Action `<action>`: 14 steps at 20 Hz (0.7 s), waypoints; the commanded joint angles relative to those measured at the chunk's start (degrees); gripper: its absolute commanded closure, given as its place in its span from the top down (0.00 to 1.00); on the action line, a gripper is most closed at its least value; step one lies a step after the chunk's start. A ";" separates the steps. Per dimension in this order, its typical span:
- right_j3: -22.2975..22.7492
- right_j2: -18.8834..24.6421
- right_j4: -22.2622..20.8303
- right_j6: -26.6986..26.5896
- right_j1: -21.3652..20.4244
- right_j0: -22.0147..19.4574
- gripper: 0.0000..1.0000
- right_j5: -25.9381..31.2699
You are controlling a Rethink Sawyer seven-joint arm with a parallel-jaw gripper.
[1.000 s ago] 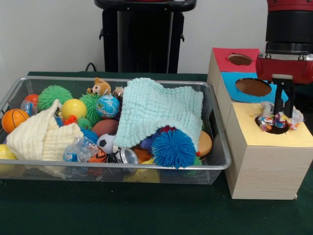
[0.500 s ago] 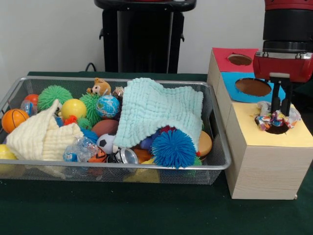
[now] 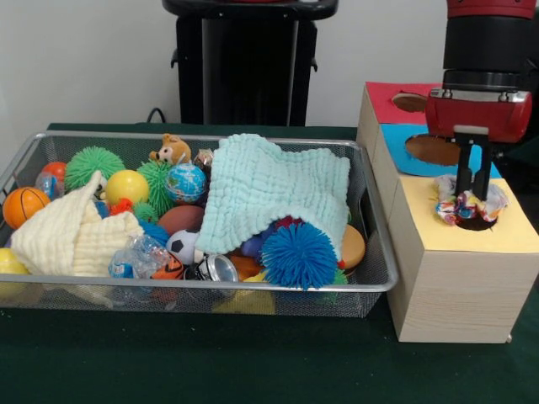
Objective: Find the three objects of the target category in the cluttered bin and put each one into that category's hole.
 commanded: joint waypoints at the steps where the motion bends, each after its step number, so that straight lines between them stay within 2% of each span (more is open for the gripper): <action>1: 2.94 2.36 -5.53 11.02 4.82 -5.69 0.00 -5.22; 7: 1.64 4.61 -9.05 11.71 6.75 -8.64 0.00 -6.70; 14: -0.31 4.02 -7.55 12.98 8.56 -7.47 0.00 -6.52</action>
